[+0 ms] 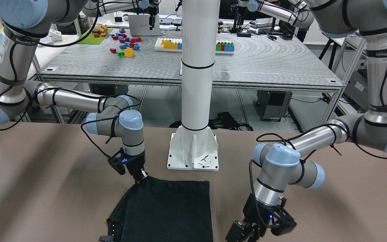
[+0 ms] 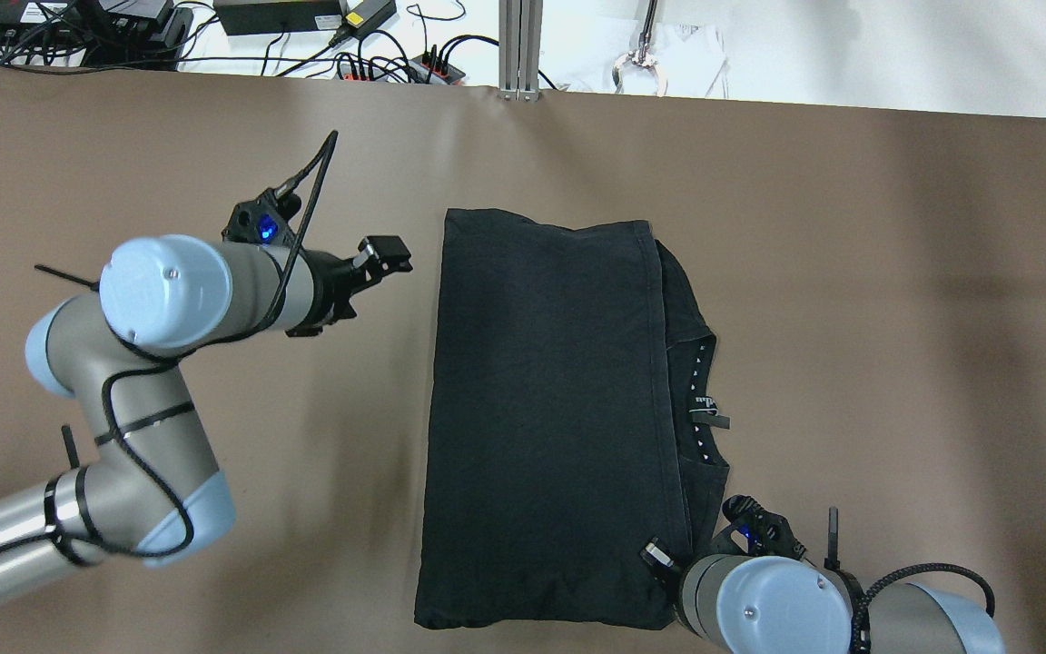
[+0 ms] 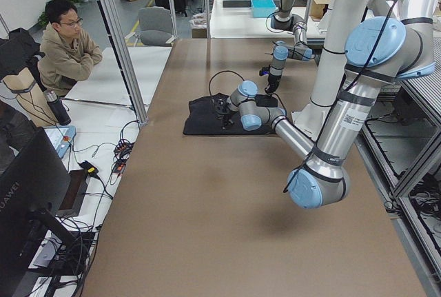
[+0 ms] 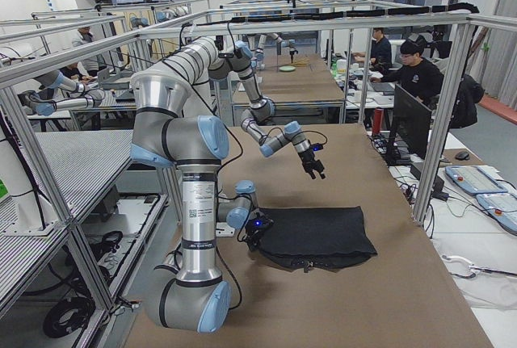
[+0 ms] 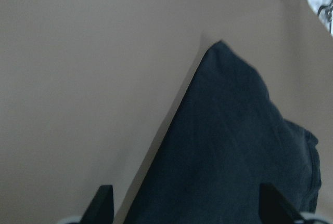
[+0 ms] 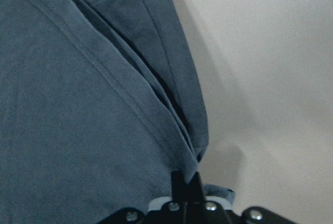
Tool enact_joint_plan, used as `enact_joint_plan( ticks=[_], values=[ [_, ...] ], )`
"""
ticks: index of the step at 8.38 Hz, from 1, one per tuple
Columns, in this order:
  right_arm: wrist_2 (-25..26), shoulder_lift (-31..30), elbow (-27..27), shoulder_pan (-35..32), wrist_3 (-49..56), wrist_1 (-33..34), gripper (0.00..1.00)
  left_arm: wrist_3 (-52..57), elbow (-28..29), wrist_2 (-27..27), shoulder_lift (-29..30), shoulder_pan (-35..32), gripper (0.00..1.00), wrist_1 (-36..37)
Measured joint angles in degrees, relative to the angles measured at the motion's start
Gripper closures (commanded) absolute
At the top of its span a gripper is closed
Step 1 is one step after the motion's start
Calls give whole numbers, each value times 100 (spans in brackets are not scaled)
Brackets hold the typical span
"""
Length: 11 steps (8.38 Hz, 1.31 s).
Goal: Fold clothes
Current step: 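Lower the left gripper to the shirt's other near corner and grasp it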
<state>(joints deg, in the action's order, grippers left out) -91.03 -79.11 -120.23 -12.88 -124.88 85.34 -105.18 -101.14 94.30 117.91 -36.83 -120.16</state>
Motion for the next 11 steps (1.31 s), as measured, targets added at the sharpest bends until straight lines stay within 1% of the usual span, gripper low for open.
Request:
enact_joint_plan(
  ticks=[1,2,3,4,5,6,8,9,10,11],
  values=[
    [-109,-19,-21,2,-49,-9,100,-375,-365,-259,-294,500,6,9],
    [-206,-32,-37,4,-182,-20,100,-642,-581,-610,-485,1017,10,23],
    [-272,-49,-50,5,-328,-33,100,-851,-698,-926,-629,1497,16,29],
    [-312,-52,-56,12,-481,-42,100,-1032,-780,-1132,-802,1883,22,30],
    [-330,-47,-55,48,-705,-48,100,-1208,-836,-1337,-985,2255,30,28],
    [-320,-28,-51,148,-908,-51,100,-1355,-857,-1531,-1109,2601,31,24],
    [-296,7,-50,280,-1070,-52,100,-1628,-868,-1844,-1196,3099,39,20],
    [-297,13,-55,303,-1089,-52,100,-1703,-868,-1959,-1208,3272,40,19],
    [-296,15,-55,310,-1095,-52,100,-1783,-861,-2059,-1218,3402,48,19],
    [-294,14,-55,311,-1099,-52,100,-1848,-839,-2135,-1222,3504,59,19]
  ],
)
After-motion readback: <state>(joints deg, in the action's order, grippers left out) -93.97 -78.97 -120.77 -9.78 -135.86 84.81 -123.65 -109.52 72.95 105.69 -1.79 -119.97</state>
